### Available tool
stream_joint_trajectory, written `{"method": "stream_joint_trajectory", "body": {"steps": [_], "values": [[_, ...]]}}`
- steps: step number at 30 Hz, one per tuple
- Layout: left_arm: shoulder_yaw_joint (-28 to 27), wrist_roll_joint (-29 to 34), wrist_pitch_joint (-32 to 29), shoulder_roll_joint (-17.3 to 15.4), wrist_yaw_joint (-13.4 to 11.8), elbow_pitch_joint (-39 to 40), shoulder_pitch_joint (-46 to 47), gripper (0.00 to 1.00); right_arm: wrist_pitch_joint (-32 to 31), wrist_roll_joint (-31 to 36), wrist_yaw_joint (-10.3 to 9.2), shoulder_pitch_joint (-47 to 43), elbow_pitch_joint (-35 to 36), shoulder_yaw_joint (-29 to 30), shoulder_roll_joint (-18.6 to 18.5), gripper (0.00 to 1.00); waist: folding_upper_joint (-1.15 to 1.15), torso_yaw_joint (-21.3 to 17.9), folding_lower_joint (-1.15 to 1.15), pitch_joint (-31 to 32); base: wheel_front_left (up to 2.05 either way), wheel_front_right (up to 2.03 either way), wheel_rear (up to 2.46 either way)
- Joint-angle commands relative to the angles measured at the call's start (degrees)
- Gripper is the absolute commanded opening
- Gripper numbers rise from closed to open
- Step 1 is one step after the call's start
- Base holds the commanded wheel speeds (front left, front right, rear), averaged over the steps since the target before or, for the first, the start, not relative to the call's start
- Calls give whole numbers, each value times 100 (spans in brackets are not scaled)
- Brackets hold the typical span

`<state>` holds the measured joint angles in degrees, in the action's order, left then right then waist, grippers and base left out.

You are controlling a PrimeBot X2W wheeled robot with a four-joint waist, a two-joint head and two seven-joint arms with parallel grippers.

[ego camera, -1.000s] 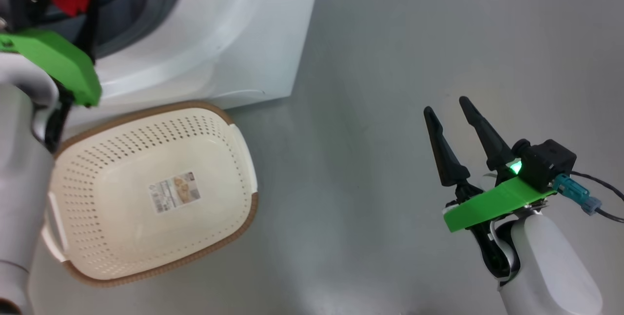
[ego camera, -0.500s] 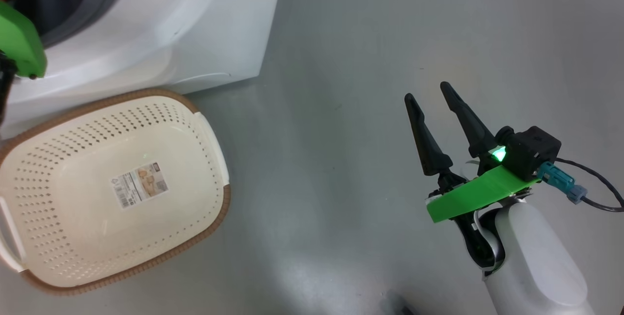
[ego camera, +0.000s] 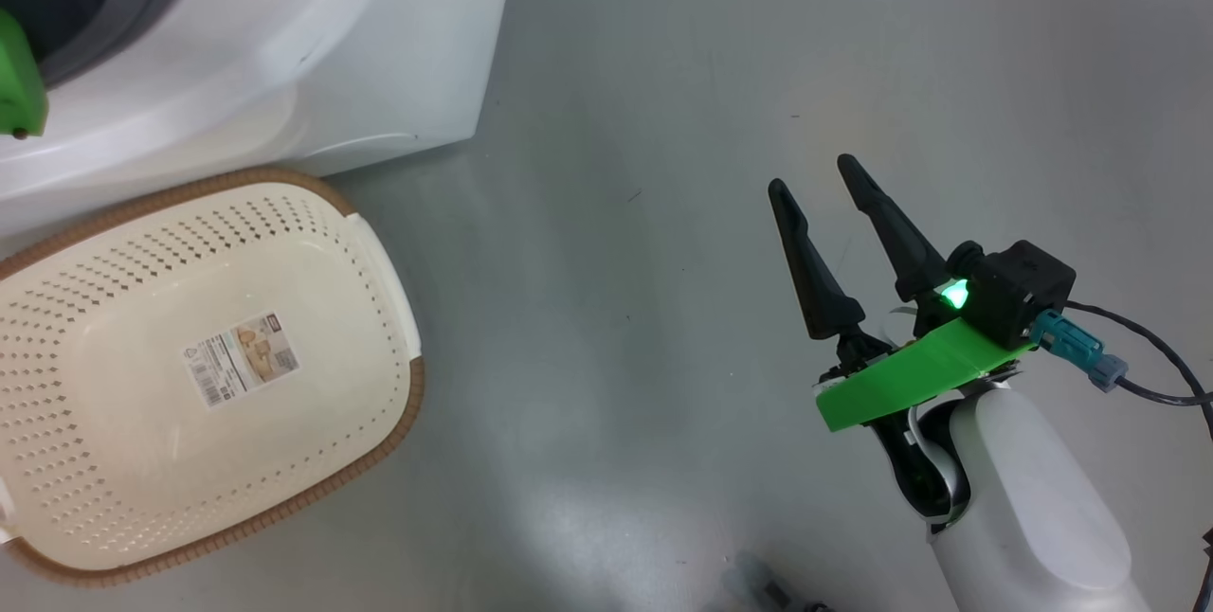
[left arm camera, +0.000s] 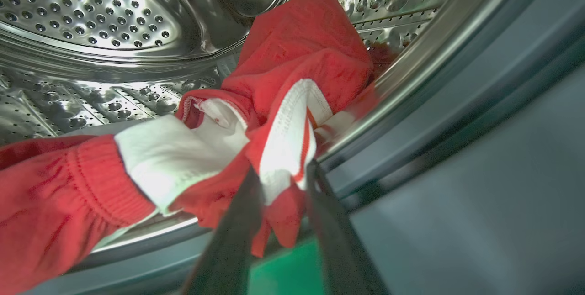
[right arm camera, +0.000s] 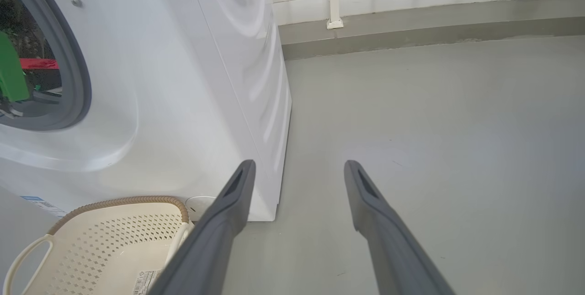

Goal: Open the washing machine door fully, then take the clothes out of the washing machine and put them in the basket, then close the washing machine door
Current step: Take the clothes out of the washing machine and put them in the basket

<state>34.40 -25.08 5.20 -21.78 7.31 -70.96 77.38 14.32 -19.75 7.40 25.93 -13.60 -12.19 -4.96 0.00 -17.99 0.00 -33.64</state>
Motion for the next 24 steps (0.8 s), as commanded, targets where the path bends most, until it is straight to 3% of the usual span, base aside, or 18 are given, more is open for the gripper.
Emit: {"method": "stream_joint_trajectory", "body": {"steps": [1, 14, 18, 24], "values": [[-32, -75, 60, -267, 18, 38, 193, 0, 68, 4, 9, -24, 122, -113, 32, 100, 0, -5, 0, -21, 0, 0, 0], [-156, -504, 838, -71, 18, 8, -80, 0, 68, 49, 9, -88, 96, 12, -21, 100, 0, 253, 0, 305, 0, 0, 0], [-440, -775, 972, -62, 16, 411, -547, 0, 68, 68, 9, -213, 83, 101, -108, 100, 0, 479, 0, 599, 0, 0, 0], [-1277, -772, 978, -136, -154, 1769, -1478, 0, 68, 78, 9, -399, 78, 229, -229, 100, 0, 763, 0, 919, 0, 0, 0]]}}
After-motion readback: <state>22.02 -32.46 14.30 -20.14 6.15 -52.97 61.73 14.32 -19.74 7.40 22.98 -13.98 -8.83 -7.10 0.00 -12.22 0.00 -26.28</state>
